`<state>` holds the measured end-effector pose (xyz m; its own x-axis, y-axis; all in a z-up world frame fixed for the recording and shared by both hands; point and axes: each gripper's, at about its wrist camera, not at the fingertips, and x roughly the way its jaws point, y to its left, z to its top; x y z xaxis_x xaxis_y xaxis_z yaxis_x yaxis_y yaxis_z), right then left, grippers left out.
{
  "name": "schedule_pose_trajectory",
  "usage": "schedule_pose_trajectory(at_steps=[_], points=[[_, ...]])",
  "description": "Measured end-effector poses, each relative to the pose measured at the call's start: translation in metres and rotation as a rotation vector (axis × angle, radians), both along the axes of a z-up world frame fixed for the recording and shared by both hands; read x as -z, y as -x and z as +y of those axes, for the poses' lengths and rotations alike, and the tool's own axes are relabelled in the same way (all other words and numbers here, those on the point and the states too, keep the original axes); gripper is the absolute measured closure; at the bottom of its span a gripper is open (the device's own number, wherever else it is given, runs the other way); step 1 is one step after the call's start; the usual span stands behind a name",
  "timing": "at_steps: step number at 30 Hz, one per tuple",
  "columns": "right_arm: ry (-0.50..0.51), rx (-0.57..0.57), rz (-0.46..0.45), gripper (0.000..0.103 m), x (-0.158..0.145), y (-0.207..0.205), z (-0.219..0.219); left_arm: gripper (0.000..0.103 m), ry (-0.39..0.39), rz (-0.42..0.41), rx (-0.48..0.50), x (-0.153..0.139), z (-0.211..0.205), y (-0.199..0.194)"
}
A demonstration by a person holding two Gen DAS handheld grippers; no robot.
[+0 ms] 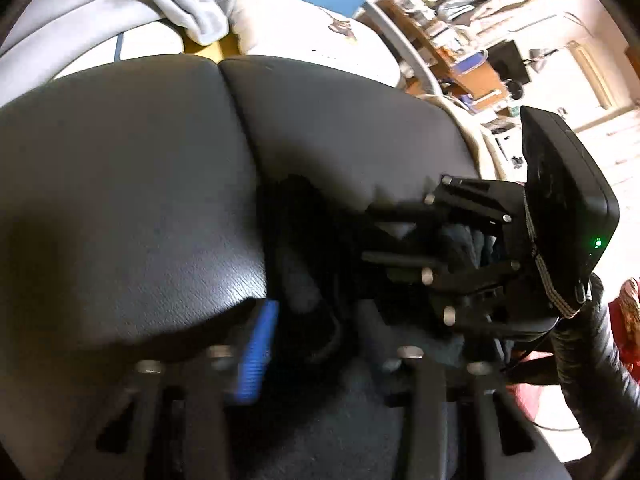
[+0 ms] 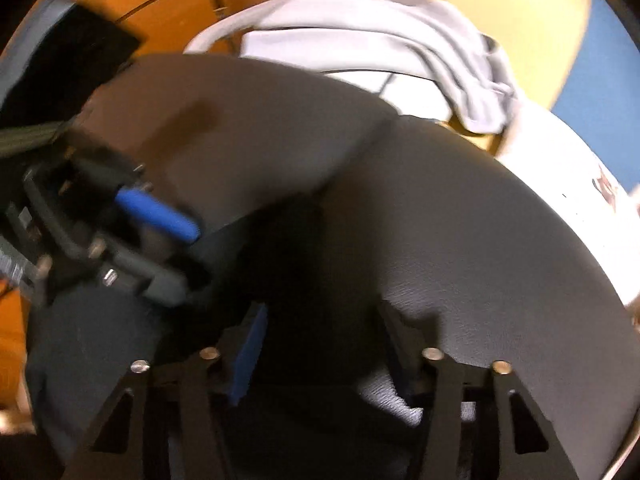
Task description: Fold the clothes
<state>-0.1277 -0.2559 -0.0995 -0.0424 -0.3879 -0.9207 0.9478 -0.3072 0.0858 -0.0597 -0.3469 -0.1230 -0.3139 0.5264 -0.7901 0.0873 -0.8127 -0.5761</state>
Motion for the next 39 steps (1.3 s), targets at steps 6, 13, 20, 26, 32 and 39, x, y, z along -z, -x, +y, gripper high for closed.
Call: schedule_pose_trajectory(at_steps=[6, 13, 20, 26, 32, 39], points=[[0.137, 0.010, -0.003, 0.096, -0.033, -0.034, 0.033, 0.100, -0.047, 0.197, -0.119, -0.040, 0.000, -0.052], [0.372, 0.138, 0.054, 0.096, -0.117, 0.002, 0.029, 0.099, 0.125, 0.411, -0.343, -0.122, -0.043, -0.041], [0.383, 0.416, 0.171, 0.052, -0.118, 0.055, 0.013, 0.080, 0.069, 0.345, -0.637, -0.100, -0.115, -0.056], [0.388, 0.271, -0.005, 0.037, -0.082, -0.032, 0.068, 0.080, 0.075, 0.227, -0.703, -0.055, -0.136, -0.179], [0.346, 0.280, -0.107, 0.029, -0.015, -0.113, 0.108, 0.075, 0.056, 0.128, -0.772, -0.024, -0.102, -0.314], [0.317, 0.389, 0.005, 0.025, 0.017, -0.131, 0.130, 0.071, 0.148, 0.097, -0.673, -0.013, -0.020, -0.364]])
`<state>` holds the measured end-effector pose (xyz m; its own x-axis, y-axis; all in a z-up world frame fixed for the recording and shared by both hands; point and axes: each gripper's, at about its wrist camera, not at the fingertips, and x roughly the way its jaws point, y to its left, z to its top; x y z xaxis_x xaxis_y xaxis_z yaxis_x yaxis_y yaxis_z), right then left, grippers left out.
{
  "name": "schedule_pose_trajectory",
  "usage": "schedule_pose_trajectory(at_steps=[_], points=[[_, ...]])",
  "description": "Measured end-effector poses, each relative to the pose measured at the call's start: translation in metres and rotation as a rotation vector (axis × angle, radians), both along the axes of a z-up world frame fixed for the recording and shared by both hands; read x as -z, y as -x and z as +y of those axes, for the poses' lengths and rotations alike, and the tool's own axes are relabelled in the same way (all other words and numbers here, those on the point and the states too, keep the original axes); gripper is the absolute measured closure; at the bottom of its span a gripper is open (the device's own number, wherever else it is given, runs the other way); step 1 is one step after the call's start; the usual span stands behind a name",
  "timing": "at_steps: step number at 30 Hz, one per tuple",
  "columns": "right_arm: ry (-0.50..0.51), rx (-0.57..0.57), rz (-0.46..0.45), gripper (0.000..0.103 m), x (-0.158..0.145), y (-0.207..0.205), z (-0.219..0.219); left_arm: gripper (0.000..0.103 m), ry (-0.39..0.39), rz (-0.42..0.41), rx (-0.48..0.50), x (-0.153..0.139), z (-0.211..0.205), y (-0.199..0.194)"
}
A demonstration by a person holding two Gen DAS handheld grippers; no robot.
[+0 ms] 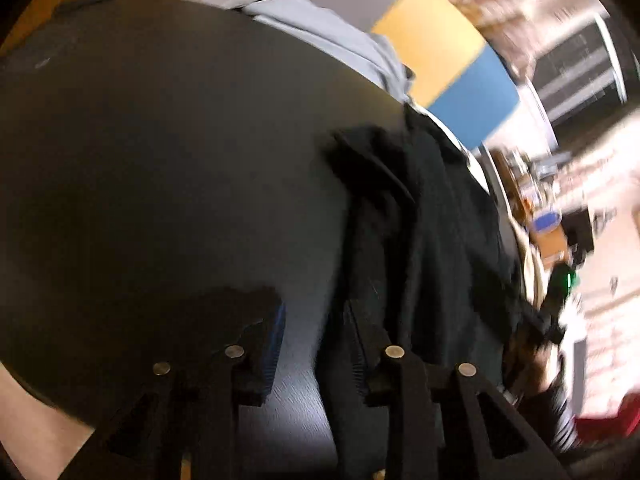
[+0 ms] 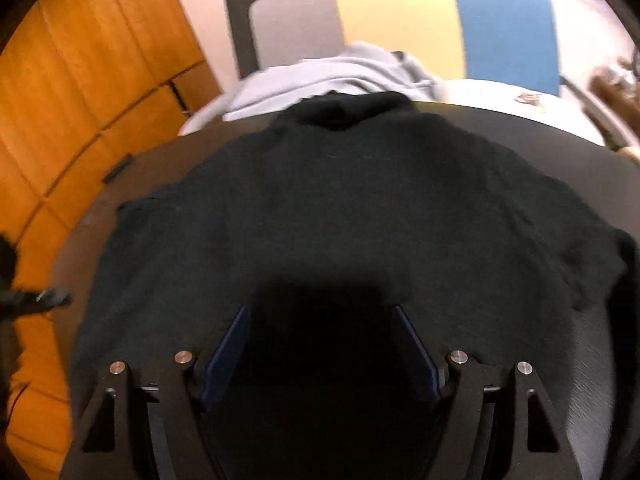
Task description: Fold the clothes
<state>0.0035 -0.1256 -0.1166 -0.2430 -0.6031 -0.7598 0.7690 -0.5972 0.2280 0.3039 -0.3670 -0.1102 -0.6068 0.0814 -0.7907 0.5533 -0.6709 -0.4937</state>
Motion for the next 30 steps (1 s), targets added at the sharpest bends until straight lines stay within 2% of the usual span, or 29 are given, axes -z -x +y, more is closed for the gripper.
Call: schedule_pose_trajectory(at_steps=[3, 5, 7, 9, 10, 11, 13, 17, 19, 20, 21, 23, 25, 28, 30], points=[[0.045, -0.009, -0.012, 0.017, 0.002, -0.001, 0.006, 0.062, 0.168, -0.034, 0.087, -0.003, 0.039, 0.012], [0.074, -0.019, -0.035, 0.011, 0.003, 0.000, 0.008, 0.062, 0.335, -0.157, 0.177, 0.004, 0.066, 0.034], [0.094, -0.025, -0.049, 0.010, 0.005, 0.001, 0.009, 0.060, 0.501, -0.249, 0.251, 0.012, 0.085, 0.053], [0.106, -0.027, -0.055, 0.010, 0.002, 0.004, 0.010, 0.061, 0.592, -0.248, 0.280, 0.013, 0.094, 0.056], [0.112, -0.028, -0.058, 0.009, 0.001, 0.004, 0.012, 0.071, 0.617, -0.245, 0.284, 0.013, 0.095, 0.056], [0.122, -0.028, -0.066, 0.009, 0.001, 0.005, 0.012, 0.085, 0.592, -0.238, 0.264, 0.013, 0.088, 0.054], [0.143, -0.031, -0.083, 0.008, 0.001, 0.008, 0.014, 0.097, 0.521, -0.205, 0.207, 0.011, 0.068, 0.045], [0.182, -0.027, -0.114, 0.008, 0.002, 0.012, 0.018, 0.097, 0.130, 0.092, -0.098, -0.017, -0.028, -0.013], [0.189, -0.026, -0.119, 0.008, 0.002, 0.012, 0.018, 0.095, 0.025, 0.179, -0.288, -0.025, -0.080, -0.053], [0.189, -0.025, -0.120, 0.008, 0.002, 0.012, 0.018, 0.085, 0.001, 0.175, -0.377, -0.025, -0.103, -0.073], [0.188, -0.025, -0.119, 0.008, 0.002, 0.012, 0.018, 0.079, -0.003, 0.160, -0.453, -0.027, -0.121, -0.090], [0.192, -0.024, -0.121, 0.008, 0.002, 0.011, 0.018, 0.066, 0.095, 0.077, -0.538, -0.038, -0.132, -0.113], [0.199, -0.023, -0.126, 0.008, 0.002, 0.012, 0.018, 0.061, 0.189, 0.007, -0.605, -0.049, -0.141, -0.133], [0.214, -0.023, -0.139, 0.006, 0.004, 0.014, 0.018, 0.053, 0.283, -0.004, -0.482, -0.057, -0.120, -0.125], [0.216, -0.027, -0.142, 0.005, 0.004, 0.015, 0.018, 0.053, 0.334, -0.090, -0.379, -0.046, -0.102, -0.104]])
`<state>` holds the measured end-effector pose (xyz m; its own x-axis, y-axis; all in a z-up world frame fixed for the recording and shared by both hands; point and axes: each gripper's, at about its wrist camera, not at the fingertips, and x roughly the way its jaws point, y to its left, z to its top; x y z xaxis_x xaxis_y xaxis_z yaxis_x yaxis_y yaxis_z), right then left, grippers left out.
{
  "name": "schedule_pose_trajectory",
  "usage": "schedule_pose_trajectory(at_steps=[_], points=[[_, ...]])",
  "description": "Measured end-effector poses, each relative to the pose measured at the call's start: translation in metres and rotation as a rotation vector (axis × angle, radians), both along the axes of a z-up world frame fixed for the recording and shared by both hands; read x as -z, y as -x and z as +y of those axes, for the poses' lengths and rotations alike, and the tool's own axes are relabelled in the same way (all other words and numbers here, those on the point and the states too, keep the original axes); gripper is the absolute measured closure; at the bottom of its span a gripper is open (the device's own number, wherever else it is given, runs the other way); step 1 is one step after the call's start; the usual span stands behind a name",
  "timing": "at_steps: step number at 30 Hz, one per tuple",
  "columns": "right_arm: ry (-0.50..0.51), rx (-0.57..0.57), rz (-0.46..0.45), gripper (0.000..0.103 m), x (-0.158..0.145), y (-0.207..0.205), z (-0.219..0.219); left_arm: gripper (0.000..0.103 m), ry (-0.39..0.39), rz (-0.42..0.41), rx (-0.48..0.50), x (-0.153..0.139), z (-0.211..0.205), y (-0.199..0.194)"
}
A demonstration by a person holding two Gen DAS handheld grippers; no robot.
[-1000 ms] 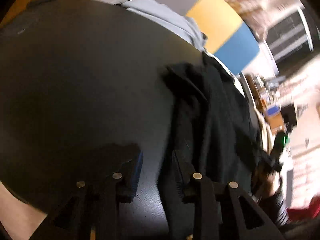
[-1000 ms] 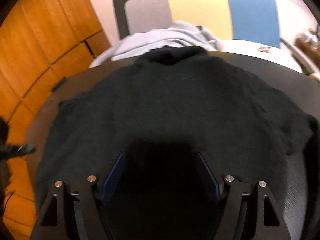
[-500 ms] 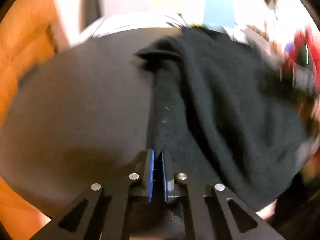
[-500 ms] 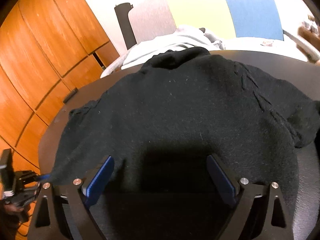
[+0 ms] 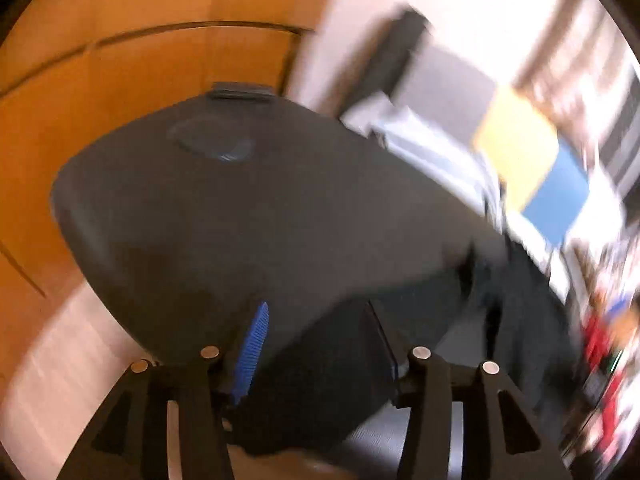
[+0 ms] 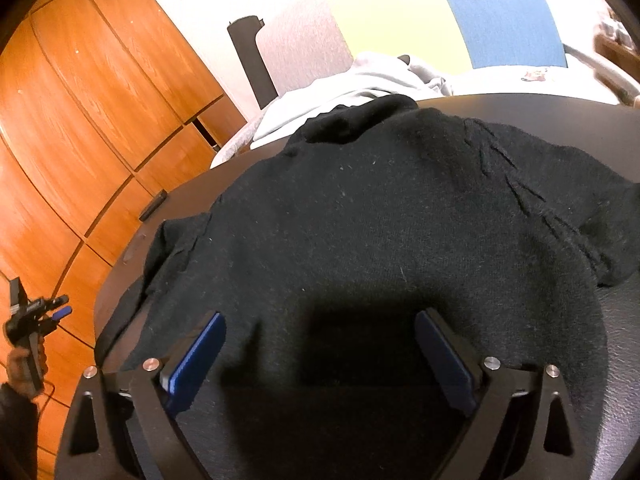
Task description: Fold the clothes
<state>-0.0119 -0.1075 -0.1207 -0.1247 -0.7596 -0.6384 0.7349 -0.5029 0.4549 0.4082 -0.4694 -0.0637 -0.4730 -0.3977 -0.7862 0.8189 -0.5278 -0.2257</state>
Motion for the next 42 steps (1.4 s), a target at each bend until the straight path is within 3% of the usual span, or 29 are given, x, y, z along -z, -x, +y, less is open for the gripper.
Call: schedule_pose_trajectory(at_steps=[4, 7, 10, 13, 15, 16, 17, 18, 20, 22, 25, 26, 29, 32, 35, 38, 39, 42], points=[[-0.001, -0.004, 0.001, 0.004, 0.000, 0.001, -0.001, 0.051, 0.120, -0.129, 0.177, 0.016, 0.044, 0.047], [-0.004, -0.006, 0.003, 0.004, 0.000, 0.002, -0.002, 0.051, 0.249, -0.303, 0.333, 0.038, 0.072, 0.090], [-0.006, -0.007, 0.005, 0.004, 0.000, 0.002, -0.003, 0.050, 0.329, -0.475, 0.409, 0.070, 0.080, 0.120], [-0.004, -0.007, 0.005, 0.004, 0.000, 0.002, -0.003, 0.045, 0.325, -0.437, 0.391, 0.075, 0.061, 0.123], [-0.002, -0.008, 0.004, 0.004, 0.001, 0.002, -0.003, 0.055, 0.203, -0.363, 0.383, 0.075, 0.044, 0.117], [-0.002, -0.009, 0.003, 0.004, 0.001, 0.002, -0.003, 0.072, 0.142, -0.319, 0.381, 0.074, 0.037, 0.115], [-0.001, -0.010, 0.003, 0.003, 0.001, 0.002, -0.003, 0.100, 0.101, -0.293, 0.366, 0.071, 0.033, 0.112], [0.000, -0.010, 0.002, 0.003, 0.001, 0.002, -0.004, 0.099, 0.041, -0.249, 0.348, 0.067, 0.025, 0.106], [0.001, -0.012, 0.001, 0.002, 0.001, 0.002, -0.004, 0.099, -0.116, -0.009, 0.334, 0.044, 0.005, 0.089], [0.008, -0.014, -0.005, 0.001, 0.002, 0.003, -0.003, 0.099, -0.218, 0.235, 0.318, 0.018, -0.019, 0.071], [0.015, -0.016, -0.011, 0.000, 0.002, 0.005, -0.003, 0.099, -0.282, 0.546, 0.287, -0.025, -0.061, 0.047], [0.015, -0.017, -0.011, 0.000, 0.002, 0.005, -0.003, 0.099, -0.279, 0.583, 0.263, -0.036, -0.076, 0.042], [0.016, -0.016, -0.012, 0.000, 0.002, 0.005, -0.002, 0.098, -0.239, 0.450, 0.203, -0.042, -0.110, 0.034], [0.021, -0.016, -0.016, 0.000, 0.002, 0.006, -0.001, 0.098, -0.318, 0.316, 0.101, -0.014, -0.144, 0.026], [0.030, -0.016, -0.025, 0.000, 0.002, 0.008, 0.000, 0.098, -0.374, 0.204, -0.139, 0.016, -0.172, -0.013], [0.041, -0.017, -0.034, 0.000, 0.002, 0.011, 0.001, 0.087, -0.297, 0.125, -0.372, 0.022, -0.159, -0.048], [0.043, -0.018, -0.036, 0.000, 0.002, 0.012, 0.001, 0.087, -0.261, 0.141, -0.377, 0.017, -0.152, -0.046], [0.036, -0.019, -0.031, 0.000, 0.002, 0.012, 0.000, 0.082, -0.229, 0.214, -0.144, 0.004, -0.122, 0.009]])
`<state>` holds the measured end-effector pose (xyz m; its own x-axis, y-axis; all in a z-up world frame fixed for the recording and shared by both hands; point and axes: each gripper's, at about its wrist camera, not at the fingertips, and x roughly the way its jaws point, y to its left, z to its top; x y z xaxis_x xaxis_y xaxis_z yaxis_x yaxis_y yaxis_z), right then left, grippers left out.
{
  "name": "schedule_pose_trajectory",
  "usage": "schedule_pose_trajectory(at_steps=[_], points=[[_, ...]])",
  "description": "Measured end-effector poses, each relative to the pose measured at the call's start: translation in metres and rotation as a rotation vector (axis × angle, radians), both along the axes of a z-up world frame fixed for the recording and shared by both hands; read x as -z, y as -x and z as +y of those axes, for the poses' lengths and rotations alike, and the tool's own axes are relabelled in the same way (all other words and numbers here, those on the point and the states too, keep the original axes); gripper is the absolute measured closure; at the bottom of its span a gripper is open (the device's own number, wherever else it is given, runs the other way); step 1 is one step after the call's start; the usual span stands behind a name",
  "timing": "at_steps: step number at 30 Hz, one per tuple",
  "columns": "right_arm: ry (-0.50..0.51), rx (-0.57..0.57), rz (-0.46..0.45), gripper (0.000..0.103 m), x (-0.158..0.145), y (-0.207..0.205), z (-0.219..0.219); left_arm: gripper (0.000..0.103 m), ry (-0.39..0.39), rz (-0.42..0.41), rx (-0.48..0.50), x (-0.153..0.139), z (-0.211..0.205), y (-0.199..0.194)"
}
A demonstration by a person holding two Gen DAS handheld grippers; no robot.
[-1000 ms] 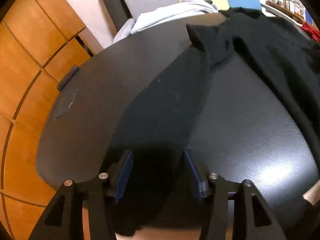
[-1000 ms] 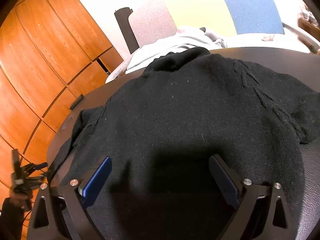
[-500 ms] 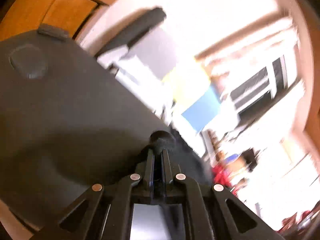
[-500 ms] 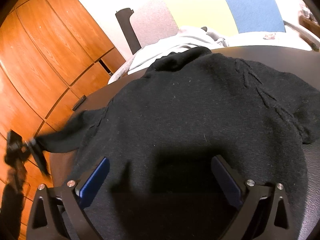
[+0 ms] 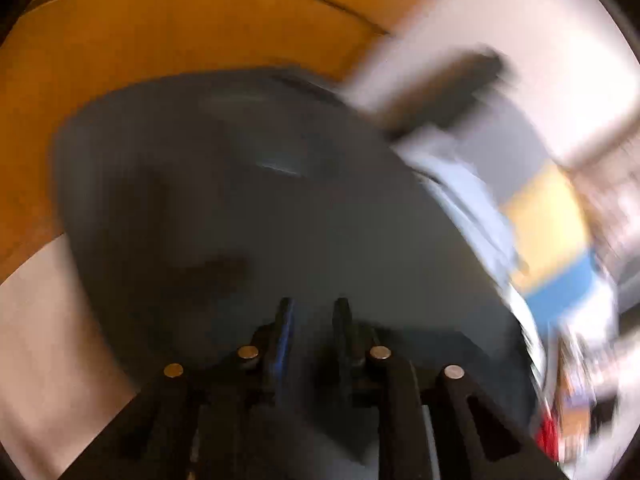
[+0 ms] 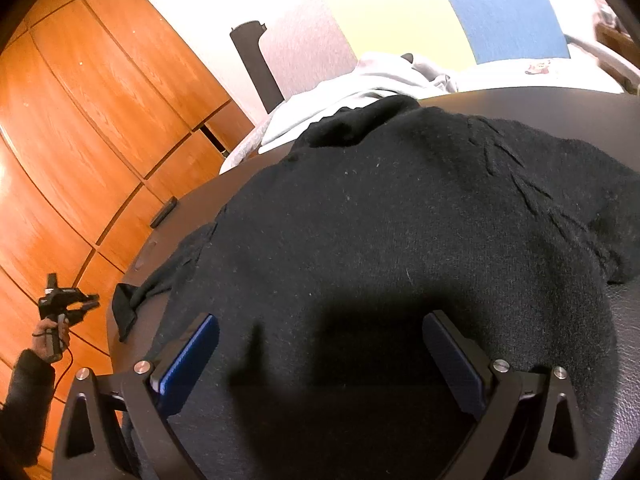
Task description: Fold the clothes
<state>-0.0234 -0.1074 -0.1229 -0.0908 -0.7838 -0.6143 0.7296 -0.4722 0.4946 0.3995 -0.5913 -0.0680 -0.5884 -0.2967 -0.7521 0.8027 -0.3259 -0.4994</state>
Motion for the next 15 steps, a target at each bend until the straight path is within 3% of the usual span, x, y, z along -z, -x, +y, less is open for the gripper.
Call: schedule_pose_trajectory(at_steps=[4, 7, 9, 11, 13, 15], points=[[-0.018, -0.001, 0.014, 0.000, -0.001, -0.002, -0.003, 0.078, 0.083, -0.015, 0.370, -0.007, 0.048, 0.122], [-0.045, -0.005, 0.036, 0.000, -0.002, -0.004, -0.006, 0.077, 0.188, -0.074, 0.545, -0.005, 0.089, 0.204], [-0.038, -0.004, 0.032, 0.000, -0.001, -0.003, -0.004, 0.075, 0.224, -0.084, 0.612, 0.005, 0.103, 0.243], [-0.018, -0.002, 0.017, 0.000, -0.001, -0.001, -0.002, 0.073, 0.264, -0.161, 0.633, 0.023, 0.116, 0.273], [0.002, -0.001, 0.001, 0.000, 0.000, 0.001, 0.001, 0.073, 0.228, -0.260, 0.659, 0.050, 0.120, 0.287], [0.012, -0.001, -0.009, 0.000, 0.000, 0.002, 0.002, 0.075, 0.190, -0.291, 0.677, 0.062, 0.134, 0.284]])
